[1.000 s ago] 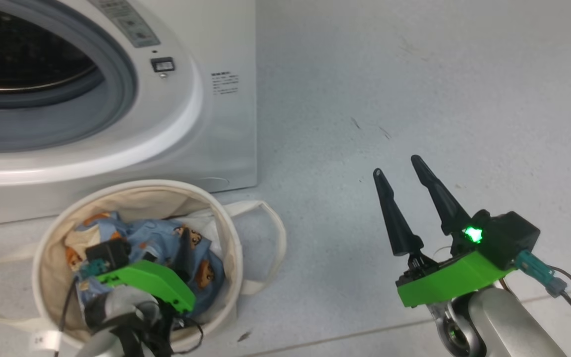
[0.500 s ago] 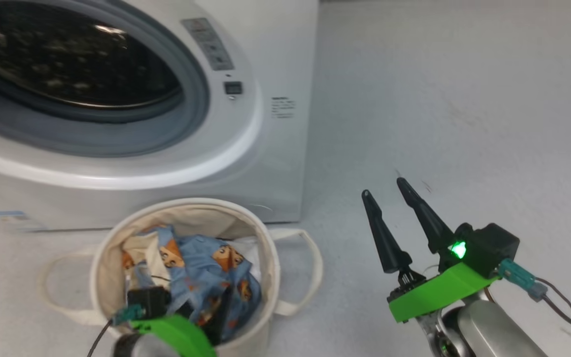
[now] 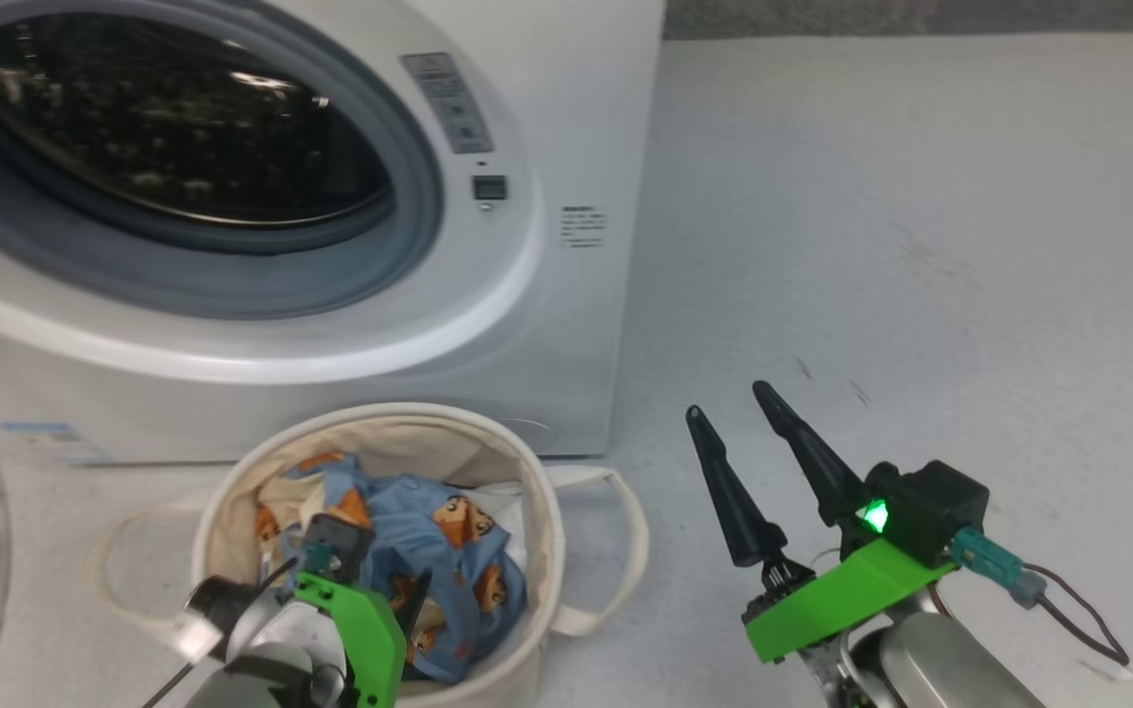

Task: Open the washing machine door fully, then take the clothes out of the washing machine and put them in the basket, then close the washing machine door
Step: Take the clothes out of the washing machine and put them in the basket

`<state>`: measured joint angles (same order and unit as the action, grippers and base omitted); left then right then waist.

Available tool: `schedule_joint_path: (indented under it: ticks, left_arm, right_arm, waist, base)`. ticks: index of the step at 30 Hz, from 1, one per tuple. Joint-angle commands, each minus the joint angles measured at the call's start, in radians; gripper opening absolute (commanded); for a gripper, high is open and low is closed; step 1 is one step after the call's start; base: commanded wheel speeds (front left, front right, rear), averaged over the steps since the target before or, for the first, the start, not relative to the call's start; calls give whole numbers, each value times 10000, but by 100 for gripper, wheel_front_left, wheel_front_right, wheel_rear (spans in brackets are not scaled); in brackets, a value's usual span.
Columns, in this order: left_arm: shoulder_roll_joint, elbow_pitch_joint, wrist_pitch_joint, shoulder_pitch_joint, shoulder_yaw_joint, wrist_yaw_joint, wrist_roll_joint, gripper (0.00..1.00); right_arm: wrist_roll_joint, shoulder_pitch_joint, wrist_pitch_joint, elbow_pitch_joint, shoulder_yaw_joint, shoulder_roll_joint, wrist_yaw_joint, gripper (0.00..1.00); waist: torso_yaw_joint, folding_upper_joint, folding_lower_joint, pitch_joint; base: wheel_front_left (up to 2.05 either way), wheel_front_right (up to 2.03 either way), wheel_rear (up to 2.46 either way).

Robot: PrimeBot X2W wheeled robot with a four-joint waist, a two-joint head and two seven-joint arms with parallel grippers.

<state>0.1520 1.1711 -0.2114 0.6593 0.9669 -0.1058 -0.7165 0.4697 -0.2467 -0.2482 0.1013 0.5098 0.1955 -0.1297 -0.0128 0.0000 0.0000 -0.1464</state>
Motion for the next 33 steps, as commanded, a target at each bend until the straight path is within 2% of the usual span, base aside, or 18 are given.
schedule_joint_path:
  ticks: [1,4,6,7,11,12,14,15,16,19,23,27,29,30,33]
  left_arm:
    - [47,365,355,363,20,-2,162,100]
    - [59,971,2142,299,673,72,583,100]
    - [170,1075,2574,343,646,401,540,100]
    - [203,1093,2535,366,604,488,502,100]
    - [192,1114,1968,574,264,394,166,100]
    - [193,1044,1615,717,95,330,21,100]
    - [322,767,100,1115,-408,484,-261,100]
    - [300,786,-42,1076,-461,408,-317,100]
    - [255,874,282,963,-353,284,-300,100]
    - [231,1086,2204,673,-113,95,-387,100]
    - [187,1132,2672,594,-123,-4,-546,100]
    - [167,1132,2077,640,-193,-43,-616,100]
    - [199,990,1096,781,-267,48,-580,100]
    - [199,990,1096,781,-267,48,-580,100]
    - [203,755,-183,834,-573,184,-704,100]
  right_arm:
    - [28,-316,-113,-238,120,-73,-10,100]
    - [12,-411,-116,-158,119,-98,-10,100]
    - [14,-485,-119,-132,85,-127,-10,100]
    - [17,-511,-121,-122,49,-137,-10,100]
    - [-8,-512,-126,-65,-142,-95,-10,100]
    - [-18,-517,-127,-79,-165,-90,-10,100]
    - [-46,-566,-129,-167,-199,-124,-10,100]
    - [-55,-579,-130,-185,-197,-137,-10,100]
    - [-65,-583,-131,-173,-173,-134,-10,100]
    - [-42,-635,-132,-159,-24,-130,-10,100]
    - [-29,-608,-133,-152,-129,-96,-10,100]
    - [-32,-548,-134,-158,-177,-80,-10,100]
    - [-40,-535,-134,-188,-189,-87,-10,100]
    - [-40,-535,-134,-188,-189,-87,-10,100]
    - [-36,-498,-134,-226,-200,-114,-10,100]
  waist:
    - [-373,0,0,-210]
    - [-718,0,0,-359]
    - [-940,0,0,-436]
    - [-1029,0,0,-485]
    - [-1073,0,0,-609]
    - [-1052,0,0,-636]
    - [-1015,0,0,-682]
    - [-981,0,0,-690]
    - [-936,0,0,-678]
    - [-872,0,0,-634]
    - [-739,0,0,-604]
    - [-622,0,0,-544]
    - [-575,0,0,-513]
    - [-575,0,0,-513]
    - [-500,0,0,-465]
  base:
    - [0,0,0]
    - [0,0,0]
    - [0,0,0]
    - [0,0,0]
    - [0,0,0]
    - [0,0,0]
    - [0,0,0]
    - [0,0,0]
    - [0,0,0]
    - [0,0,0]
    - [0,0,0]
    - [0,0,0]
    - [0,0,0]
    - [0,0,0]
    - [0,0,0]
